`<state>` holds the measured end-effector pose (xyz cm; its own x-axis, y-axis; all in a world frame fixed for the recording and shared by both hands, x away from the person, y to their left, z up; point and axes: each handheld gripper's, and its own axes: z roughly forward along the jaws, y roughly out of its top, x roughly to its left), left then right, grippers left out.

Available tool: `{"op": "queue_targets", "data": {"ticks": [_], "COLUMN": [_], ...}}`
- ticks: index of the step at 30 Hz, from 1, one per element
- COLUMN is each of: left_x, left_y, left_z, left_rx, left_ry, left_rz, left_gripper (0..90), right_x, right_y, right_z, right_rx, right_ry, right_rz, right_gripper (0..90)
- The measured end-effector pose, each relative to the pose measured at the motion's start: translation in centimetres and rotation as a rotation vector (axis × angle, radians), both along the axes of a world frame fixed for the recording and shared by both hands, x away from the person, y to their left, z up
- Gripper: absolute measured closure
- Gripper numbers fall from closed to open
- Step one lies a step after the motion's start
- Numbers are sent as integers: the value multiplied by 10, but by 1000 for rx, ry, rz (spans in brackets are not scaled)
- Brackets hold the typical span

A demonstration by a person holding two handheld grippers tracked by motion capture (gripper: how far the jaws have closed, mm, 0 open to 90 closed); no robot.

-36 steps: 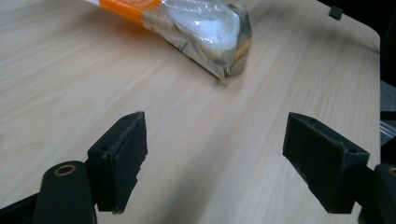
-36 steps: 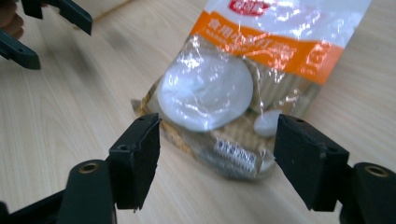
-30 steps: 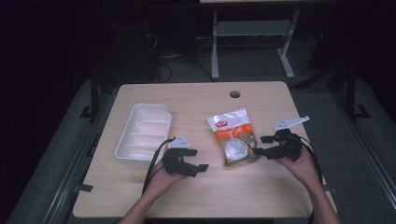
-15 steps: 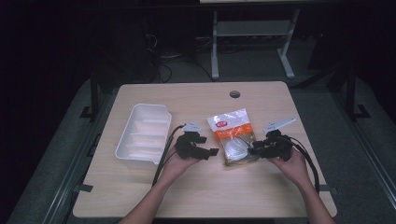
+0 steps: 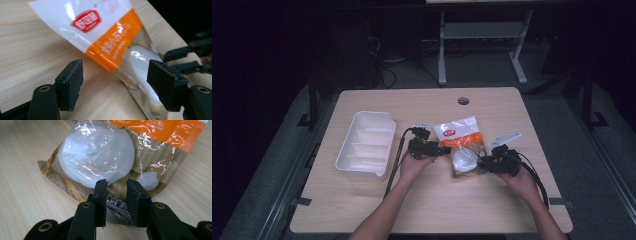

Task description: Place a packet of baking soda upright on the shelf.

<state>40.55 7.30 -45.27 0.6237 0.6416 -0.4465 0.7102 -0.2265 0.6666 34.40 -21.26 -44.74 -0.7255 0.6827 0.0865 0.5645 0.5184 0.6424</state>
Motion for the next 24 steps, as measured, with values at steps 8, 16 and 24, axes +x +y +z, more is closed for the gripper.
{"op": "queue_targets", "data": {"ticks": [8,16,24], "left_x": [17,21,13], "left_y": [-12,-20,-19], "left_z": [-11,-13,4], "left_rx": [-37,-93,-117], "left_ry": [79,128,53], "left_rz": [3,10,-63], "left_gripper": [379,639,857], "right_x": [-2,-6,-10], "right_y": [1,2,-6], "right_z": [-1,-2,3], "right_rx": [-14,-21,11], "right_ry": [-21,-33,-18], "right_rz": [3,23,9], "right_gripper": [697,643,418]}}
